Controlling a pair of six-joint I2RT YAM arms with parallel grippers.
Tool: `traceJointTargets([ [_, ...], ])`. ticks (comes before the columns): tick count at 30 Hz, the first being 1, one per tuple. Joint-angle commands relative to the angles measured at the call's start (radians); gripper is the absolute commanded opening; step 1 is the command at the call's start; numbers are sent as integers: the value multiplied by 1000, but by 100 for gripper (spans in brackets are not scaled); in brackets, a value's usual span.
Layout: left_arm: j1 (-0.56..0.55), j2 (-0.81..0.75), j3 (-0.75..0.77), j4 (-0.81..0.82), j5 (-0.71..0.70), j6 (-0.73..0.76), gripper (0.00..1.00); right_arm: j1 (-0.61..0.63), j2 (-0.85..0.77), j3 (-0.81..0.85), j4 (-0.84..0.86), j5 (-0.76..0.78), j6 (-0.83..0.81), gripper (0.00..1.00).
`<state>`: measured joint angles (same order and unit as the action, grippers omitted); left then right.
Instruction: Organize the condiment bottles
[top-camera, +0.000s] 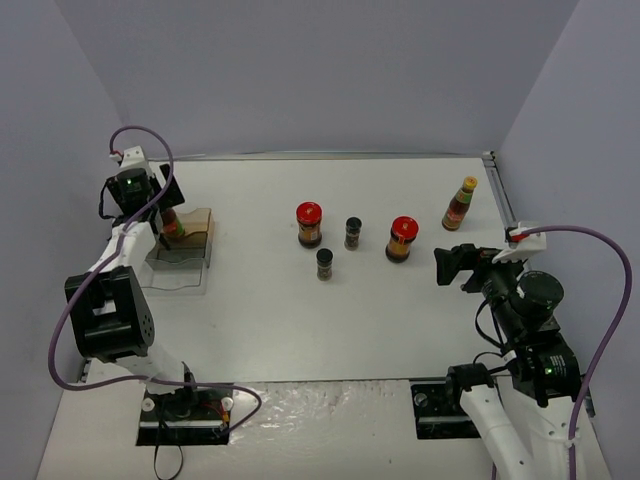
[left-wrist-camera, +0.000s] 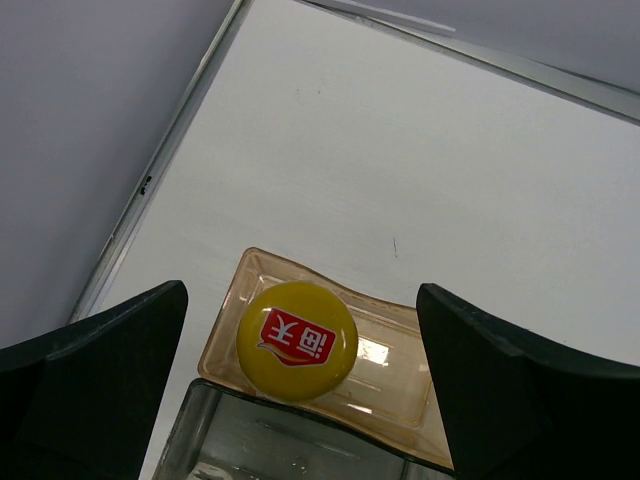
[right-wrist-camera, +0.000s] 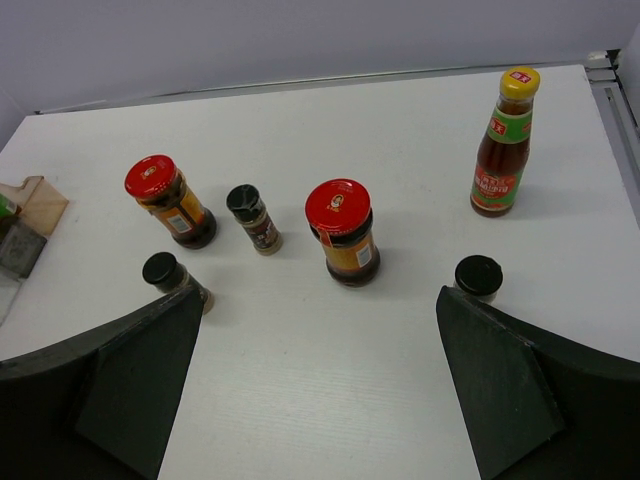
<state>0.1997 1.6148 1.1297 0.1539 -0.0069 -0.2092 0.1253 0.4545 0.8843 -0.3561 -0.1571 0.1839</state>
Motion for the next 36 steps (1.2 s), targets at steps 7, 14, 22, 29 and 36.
traceJointTargets([
  [7, -28, -300, 221, -506, 9, -130, 97, 5, 250, 122, 99, 260, 101, 100],
  [14, -236, -547, 62, -598, 117, -42, 97, -1, 529, 217, 159, 466, 117, 100],
  [22, -479, -755, -105, -595, 80, 44, 97, -88, 842, 191, 493, 376, 19, 99],
  [29, -538, -832, -226, -571, 2, 50, 97, -144, 1007, 187, 697, 294, -70, 95],
  [36, -579, -816, -222, -575, -39, 57, 97, -210, 1086, 134, 862, 218, -95, 92],
])
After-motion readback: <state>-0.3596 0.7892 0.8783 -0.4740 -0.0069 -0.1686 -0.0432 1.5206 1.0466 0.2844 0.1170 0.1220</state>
